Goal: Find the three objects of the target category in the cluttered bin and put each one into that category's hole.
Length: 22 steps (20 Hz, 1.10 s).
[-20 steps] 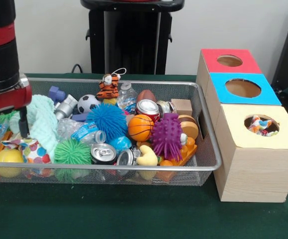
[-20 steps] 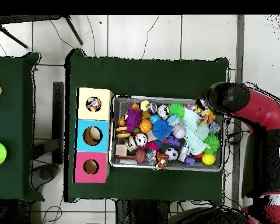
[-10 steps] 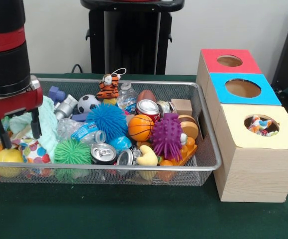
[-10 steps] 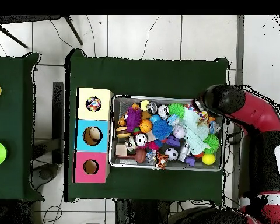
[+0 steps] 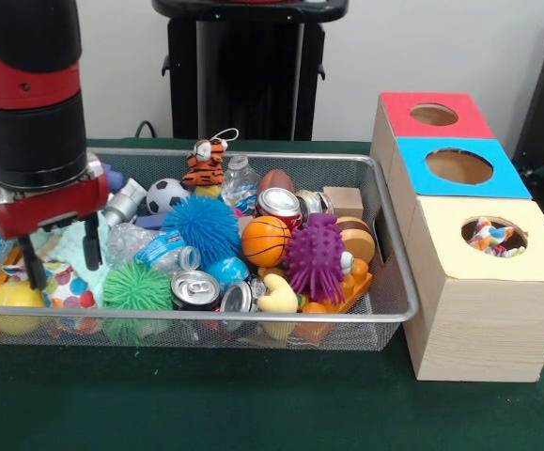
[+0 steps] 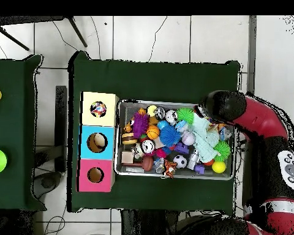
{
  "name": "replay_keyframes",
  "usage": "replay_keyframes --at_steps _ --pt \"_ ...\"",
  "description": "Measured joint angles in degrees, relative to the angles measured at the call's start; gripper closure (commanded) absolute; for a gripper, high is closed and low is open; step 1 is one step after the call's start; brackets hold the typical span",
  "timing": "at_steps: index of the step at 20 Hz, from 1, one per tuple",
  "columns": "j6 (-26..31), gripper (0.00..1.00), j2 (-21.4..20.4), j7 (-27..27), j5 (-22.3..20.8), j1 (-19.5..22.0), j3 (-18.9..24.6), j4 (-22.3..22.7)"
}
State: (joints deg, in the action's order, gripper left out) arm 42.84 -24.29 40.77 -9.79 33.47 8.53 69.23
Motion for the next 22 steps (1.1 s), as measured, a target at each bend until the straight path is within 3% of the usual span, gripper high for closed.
replay_keyframes --at_steps 10,22 --pt "-0.4 0.0 1.7 0.0 0.0 -3.0 -3.3 0.1" --pt "-0.5 0.0 2.5 0.0 0.1 -3.5 -4.8 0.2"
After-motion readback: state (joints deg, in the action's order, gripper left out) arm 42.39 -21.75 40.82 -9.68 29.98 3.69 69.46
